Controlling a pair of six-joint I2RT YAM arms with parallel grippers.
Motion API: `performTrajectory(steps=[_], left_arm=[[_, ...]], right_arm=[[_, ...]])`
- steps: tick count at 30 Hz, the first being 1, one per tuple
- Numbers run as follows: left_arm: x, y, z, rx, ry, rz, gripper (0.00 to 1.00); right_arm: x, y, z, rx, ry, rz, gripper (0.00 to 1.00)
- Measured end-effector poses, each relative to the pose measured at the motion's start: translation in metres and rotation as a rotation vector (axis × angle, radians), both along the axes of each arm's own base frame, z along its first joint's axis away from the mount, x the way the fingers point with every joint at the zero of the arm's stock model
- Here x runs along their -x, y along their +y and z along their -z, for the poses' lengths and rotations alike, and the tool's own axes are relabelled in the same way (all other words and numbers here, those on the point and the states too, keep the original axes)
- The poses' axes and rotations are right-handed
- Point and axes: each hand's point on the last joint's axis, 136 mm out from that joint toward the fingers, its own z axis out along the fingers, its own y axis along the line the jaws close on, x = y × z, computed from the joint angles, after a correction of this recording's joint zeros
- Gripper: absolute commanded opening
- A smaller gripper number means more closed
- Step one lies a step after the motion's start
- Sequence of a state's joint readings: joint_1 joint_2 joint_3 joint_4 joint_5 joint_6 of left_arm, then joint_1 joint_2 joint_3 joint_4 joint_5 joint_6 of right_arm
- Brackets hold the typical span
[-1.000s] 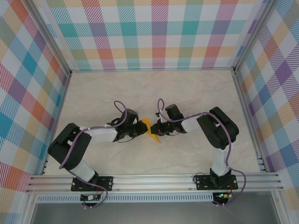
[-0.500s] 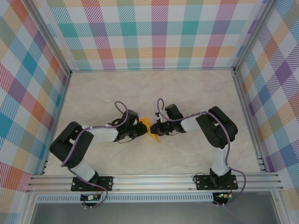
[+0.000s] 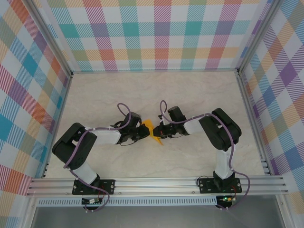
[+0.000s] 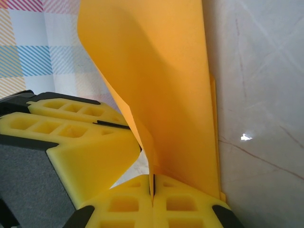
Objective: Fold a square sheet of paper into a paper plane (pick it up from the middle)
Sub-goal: Fold the wing for the fifth time at the center of the table.
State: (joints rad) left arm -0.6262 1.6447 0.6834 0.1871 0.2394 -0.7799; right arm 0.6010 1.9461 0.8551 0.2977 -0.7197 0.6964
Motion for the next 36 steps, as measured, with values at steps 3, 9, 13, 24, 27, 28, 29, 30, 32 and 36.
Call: performTrajectory(steps=[3, 9, 13, 24, 27, 28, 29, 30, 32, 36], left_arm=[[-0.001, 0.001, 0.0, -0.009, -0.009, -0.001, 0.11], [-0.005, 0.003, 0.0, -0.018, -0.025, -0.011, 0.11], [-0.009, 0.001, -0.005, -0.005, -0.05, -0.016, 0.11], [-0.012, 0.005, -0.015, 0.005, -0.105, -0.037, 0.12], [-0.013, 0.006, -0.016, 0.001, -0.11, -0.045, 0.12], [-0.013, 0.007, -0.016, 0.0, -0.107, -0.045, 0.12], [-0.013, 0.007, -0.015, -0.001, -0.106, -0.045, 0.12], [-0.013, 0.007, -0.015, -0.001, -0.105, -0.045, 0.12], [-0.013, 0.007, -0.014, -0.003, -0.102, -0.045, 0.12], [-0.013, 0.006, -0.011, -0.006, -0.094, -0.043, 0.12]], right_arm=[[0.0, 0.0, 0.0, 0.0, 0.0, 0.0, 0.02], [0.0, 0.0, 0.0, -0.001, 0.0, 0.0, 0.02], [0.0, 0.001, -0.001, -0.004, 0.011, 0.006, 0.01], [-0.002, -0.002, -0.008, 0.003, -0.009, 0.013, 0.09], [-0.002, -0.005, -0.01, 0.027, -0.053, 0.0, 0.13], [-0.002, -0.006, -0.01, 0.036, -0.066, -0.007, 0.15], [-0.002, -0.007, -0.01, 0.043, -0.077, -0.012, 0.16], [-0.001, -0.007, -0.01, 0.052, -0.09, -0.021, 0.17], [-0.002, -0.007, -0.01, 0.068, -0.112, -0.035, 0.18], [-0.003, -0.007, -0.009, 0.092, -0.153, -0.058, 0.2]])
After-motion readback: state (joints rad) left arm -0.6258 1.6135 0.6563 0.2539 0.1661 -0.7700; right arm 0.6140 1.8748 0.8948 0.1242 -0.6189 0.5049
